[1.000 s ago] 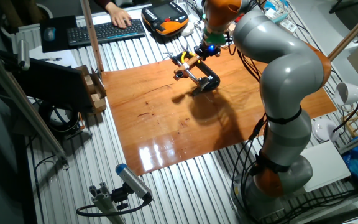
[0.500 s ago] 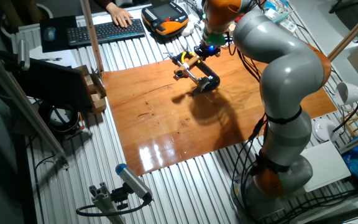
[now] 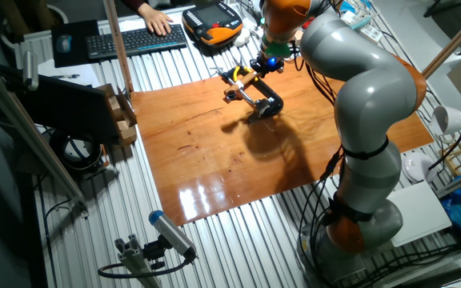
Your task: Pull up the lever
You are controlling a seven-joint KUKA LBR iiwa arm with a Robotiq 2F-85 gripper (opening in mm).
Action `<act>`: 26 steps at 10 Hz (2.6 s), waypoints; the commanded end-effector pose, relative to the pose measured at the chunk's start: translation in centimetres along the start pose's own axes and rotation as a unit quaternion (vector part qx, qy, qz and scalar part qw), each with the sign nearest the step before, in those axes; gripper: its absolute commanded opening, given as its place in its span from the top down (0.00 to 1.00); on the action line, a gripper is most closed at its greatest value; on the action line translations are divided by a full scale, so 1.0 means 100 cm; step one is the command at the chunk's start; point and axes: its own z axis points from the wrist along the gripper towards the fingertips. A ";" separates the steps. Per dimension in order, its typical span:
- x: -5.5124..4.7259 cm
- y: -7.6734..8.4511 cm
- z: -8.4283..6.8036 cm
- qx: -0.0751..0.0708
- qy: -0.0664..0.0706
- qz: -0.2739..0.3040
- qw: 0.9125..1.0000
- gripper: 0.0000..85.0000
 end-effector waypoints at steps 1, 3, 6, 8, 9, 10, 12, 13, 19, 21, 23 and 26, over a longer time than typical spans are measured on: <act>0.000 0.000 0.000 0.000 0.000 0.000 1.000 1.00; 0.000 0.000 0.000 0.000 0.000 0.000 1.000 1.00; 0.000 0.000 0.000 -0.001 0.003 -0.002 1.000 1.00; 0.000 0.000 0.000 0.000 0.001 -0.002 1.000 1.00; 0.000 0.000 0.000 -0.001 0.001 -0.002 1.000 1.00; 0.000 0.001 0.000 -0.001 0.001 -0.001 1.000 1.00; 0.001 0.001 0.000 -0.001 0.001 -0.001 1.000 1.00; 0.001 0.001 0.000 -0.002 0.001 -0.001 1.000 1.00; 0.002 0.001 0.000 -0.009 0.005 -0.006 1.000 1.00; 0.002 0.002 0.000 -0.011 0.005 -0.008 1.000 1.00; 0.003 0.002 0.001 -0.010 0.004 -0.009 1.000 1.00; 0.002 0.002 0.000 -0.009 0.003 -0.010 1.000 1.00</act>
